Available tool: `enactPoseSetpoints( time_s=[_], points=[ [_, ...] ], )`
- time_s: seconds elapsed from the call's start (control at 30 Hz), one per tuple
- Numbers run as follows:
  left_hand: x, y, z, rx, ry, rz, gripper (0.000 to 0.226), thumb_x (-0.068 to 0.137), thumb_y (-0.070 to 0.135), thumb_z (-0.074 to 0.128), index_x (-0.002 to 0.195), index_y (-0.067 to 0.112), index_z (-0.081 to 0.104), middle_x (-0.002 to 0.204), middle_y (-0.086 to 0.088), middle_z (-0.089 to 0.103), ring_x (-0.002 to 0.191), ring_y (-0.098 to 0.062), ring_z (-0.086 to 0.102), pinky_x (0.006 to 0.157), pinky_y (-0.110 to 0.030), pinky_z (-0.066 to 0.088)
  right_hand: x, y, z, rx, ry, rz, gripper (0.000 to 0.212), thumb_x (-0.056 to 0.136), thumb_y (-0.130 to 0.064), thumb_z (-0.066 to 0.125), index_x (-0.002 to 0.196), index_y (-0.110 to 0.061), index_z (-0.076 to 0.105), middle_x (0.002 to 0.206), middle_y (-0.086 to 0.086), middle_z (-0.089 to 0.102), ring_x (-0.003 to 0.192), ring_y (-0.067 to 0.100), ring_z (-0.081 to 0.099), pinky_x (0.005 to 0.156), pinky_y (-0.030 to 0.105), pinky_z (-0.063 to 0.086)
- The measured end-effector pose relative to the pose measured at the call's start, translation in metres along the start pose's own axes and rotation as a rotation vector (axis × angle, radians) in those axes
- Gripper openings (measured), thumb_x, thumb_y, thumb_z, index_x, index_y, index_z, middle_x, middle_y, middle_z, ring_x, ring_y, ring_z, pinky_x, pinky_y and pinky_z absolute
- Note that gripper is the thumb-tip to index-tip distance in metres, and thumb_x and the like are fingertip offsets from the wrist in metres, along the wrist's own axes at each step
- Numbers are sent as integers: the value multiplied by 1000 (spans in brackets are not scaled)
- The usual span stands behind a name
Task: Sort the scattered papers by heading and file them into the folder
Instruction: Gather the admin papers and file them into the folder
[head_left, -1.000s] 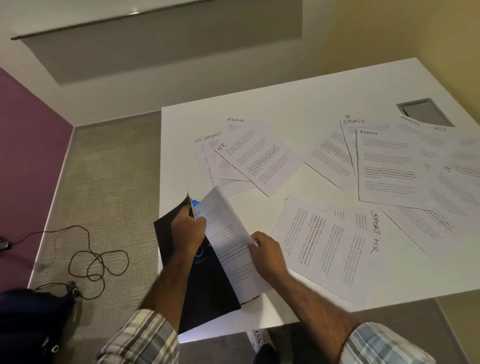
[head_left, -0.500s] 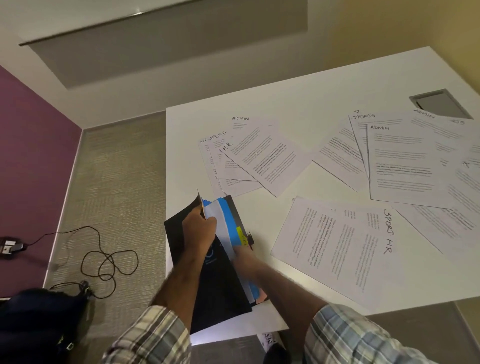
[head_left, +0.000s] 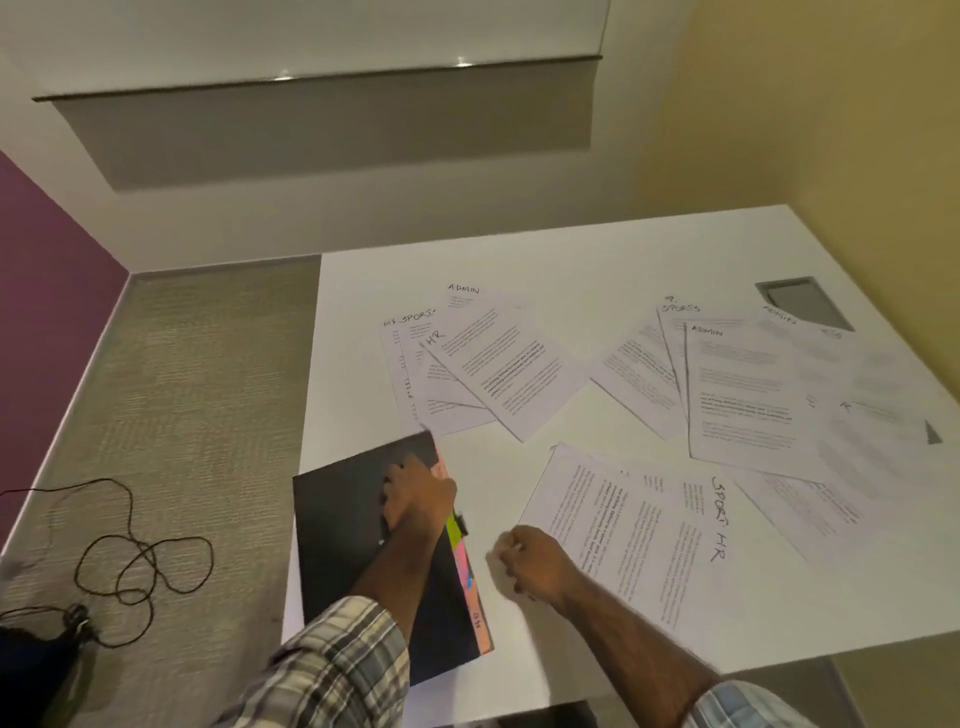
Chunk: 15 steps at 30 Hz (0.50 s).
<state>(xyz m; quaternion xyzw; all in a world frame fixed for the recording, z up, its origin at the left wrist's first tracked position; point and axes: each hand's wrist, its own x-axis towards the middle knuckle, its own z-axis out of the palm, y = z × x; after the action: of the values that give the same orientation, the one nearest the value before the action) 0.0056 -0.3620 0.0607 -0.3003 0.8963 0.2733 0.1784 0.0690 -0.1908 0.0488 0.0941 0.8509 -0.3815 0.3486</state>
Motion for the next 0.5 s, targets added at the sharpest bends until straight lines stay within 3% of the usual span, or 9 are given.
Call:
enactPoseSetpoints(
  time_s=[0.17,0.23,0.3,0.37,0.5],
  points=[
    [-23,12,17,59,9,109,54,88,39,59,134,12,49,135,-15,50,124,-33,50,100,-46,47,-14,21,-44,-17,100,7,18,97,-26,53,90,-13,63,101,5,69,99,26,66,87,39,54],
    [-33,20,29,81,2,209,64,94,44,54,148,14,39,151,-15,41,136,-33,42,110,-44,41,-20,28,-61,-68,159,18,24,98,-27,51,102,-10,66,106,3,67,101,23,64,85,33,50],
    [-43,31,41,96,-45,297,74,98,49,48,158,16,21,166,-14,19,152,-33,20,123,-45,24,-25,37,-76,-128,216,22,32,100,-34,50,117,-12,65,119,6,66,110,24,62,92,34,49],
    [-52,46,50,114,-69,392,77,99,50,45,161,17,13,170,-12,6,156,-32,5,127,-46,11,-29,47,-91,-235,301,6,44,102,-44,46,135,-17,57,134,8,58,125,27,55,101,37,45],
    [-68,87,59,134,-63,571,77,101,54,41,162,21,9,170,-9,-6,157,-31,-5,126,-46,2,-35,68,-137,-435,466,-25,62,103,-55,37,155,-22,35,165,9,28,153,31,21,120,50,27]
  ],
)
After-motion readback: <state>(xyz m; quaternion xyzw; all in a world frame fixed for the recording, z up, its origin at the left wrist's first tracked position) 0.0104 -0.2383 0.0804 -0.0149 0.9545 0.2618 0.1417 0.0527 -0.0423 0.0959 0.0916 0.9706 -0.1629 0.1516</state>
